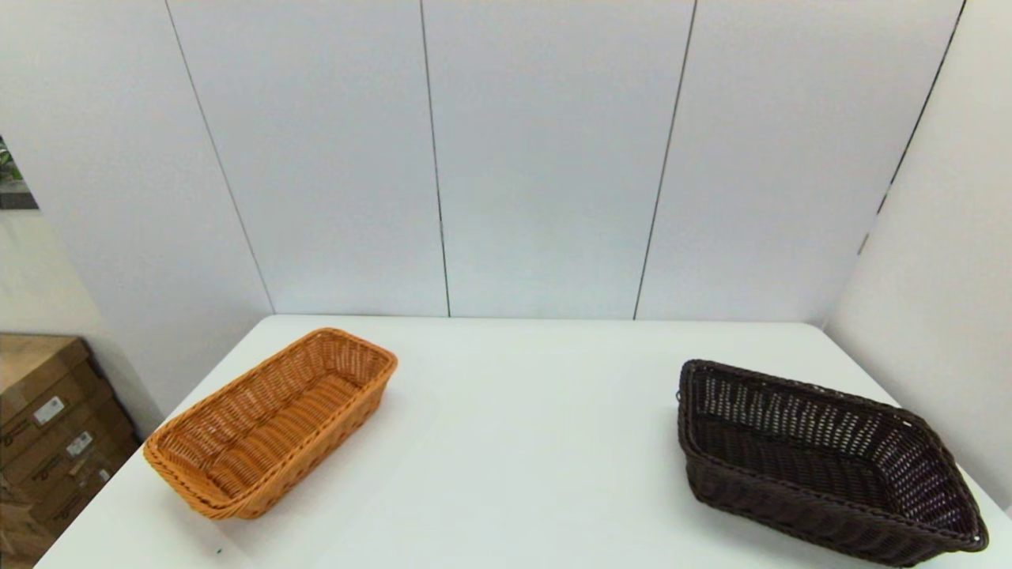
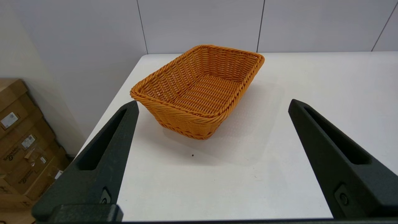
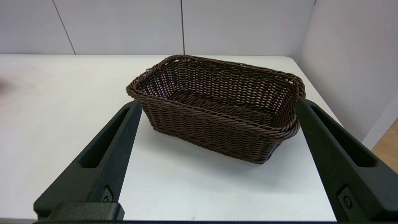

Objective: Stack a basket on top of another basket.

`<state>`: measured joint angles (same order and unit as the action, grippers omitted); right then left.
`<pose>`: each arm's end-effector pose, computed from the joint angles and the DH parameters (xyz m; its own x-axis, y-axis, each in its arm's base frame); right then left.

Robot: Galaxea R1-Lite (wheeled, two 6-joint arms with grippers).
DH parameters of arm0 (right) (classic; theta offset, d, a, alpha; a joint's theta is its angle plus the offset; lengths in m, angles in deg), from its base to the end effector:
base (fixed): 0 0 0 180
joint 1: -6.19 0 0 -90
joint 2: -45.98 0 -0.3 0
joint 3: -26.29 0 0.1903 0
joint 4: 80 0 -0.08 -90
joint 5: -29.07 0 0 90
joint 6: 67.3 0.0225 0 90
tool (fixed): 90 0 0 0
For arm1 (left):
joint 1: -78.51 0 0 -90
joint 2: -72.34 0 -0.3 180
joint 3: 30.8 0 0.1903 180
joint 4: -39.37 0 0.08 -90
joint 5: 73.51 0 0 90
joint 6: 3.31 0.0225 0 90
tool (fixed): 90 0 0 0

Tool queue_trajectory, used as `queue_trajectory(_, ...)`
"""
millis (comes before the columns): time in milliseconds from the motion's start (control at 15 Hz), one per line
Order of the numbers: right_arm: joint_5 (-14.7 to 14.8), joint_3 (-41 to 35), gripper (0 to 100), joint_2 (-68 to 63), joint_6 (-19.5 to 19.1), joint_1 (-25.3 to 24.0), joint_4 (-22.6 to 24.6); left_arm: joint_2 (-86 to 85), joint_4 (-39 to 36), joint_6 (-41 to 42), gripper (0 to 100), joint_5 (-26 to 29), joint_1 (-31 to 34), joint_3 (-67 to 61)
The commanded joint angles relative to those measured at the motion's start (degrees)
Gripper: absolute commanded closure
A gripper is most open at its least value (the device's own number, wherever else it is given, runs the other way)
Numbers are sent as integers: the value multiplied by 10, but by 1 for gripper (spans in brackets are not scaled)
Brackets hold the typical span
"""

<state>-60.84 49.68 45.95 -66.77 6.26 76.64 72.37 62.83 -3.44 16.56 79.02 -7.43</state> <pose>-0.0228 0.0000 0.0756 1.0000 -0.0028 0.0000 0.0028 1.0000 0.0093 -0.0228 -0.0002 0.0753 1.0000 0.0077 -0.0021 -0.0077 1.0000 -0.0023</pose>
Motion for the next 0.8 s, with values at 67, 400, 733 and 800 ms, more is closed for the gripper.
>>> queue_trajectory(67,0,0,0,0,0,0,0,-1,0,0,0,0,0,-1)
queue_trajectory(400,0,1,0,0,0,0,0,-1,1,2,0,0,0,-1)
queue_trajectory(733,0,0,0,0,0,0,0,-1,5,41,0,19,0,1)
queue_trajectory(800,0,1,0,0,0,0,0,-1,14,51,0,21,-2,4)
